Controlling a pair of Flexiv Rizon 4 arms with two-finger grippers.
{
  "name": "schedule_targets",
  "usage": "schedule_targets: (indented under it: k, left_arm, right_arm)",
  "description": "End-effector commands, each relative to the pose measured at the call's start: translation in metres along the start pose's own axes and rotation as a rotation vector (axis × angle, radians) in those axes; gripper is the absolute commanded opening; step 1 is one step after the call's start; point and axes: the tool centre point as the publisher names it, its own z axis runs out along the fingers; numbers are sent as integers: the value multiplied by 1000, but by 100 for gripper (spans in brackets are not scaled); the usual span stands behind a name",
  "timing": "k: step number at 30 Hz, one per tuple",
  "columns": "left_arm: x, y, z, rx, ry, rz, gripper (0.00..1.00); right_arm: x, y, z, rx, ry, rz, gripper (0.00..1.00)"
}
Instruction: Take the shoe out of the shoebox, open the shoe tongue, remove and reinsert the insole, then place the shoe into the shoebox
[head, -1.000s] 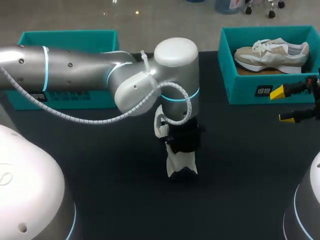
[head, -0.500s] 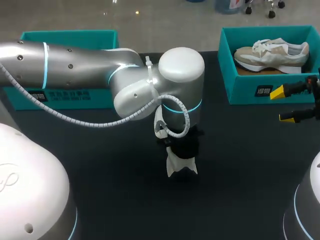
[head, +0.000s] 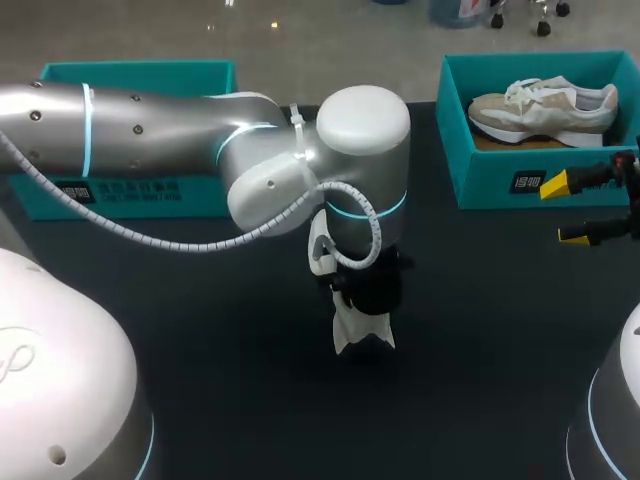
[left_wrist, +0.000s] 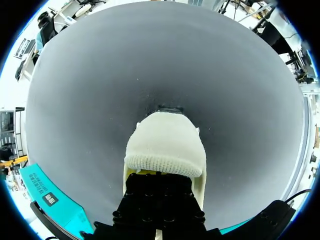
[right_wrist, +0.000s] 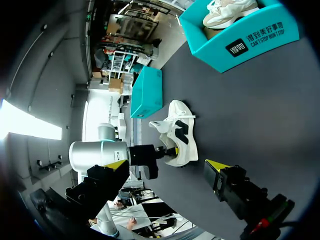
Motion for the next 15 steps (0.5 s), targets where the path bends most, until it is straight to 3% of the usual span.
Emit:
schedule_targets:
  k: [1, 9, 15]
  left_arm:
    - [0, -2, 3, 18, -2, 7, 0]
    - [-2, -8, 19, 14, 24, 21, 0]
    - [0, -4, 7, -44, 18, 12, 0]
  right_arm:
    - [0, -1, 0, -1, -3, 1, 100]
    - [0, -1, 0, -1, -3, 1, 100]
    - [0, -1, 0, -1, -3, 1, 100]
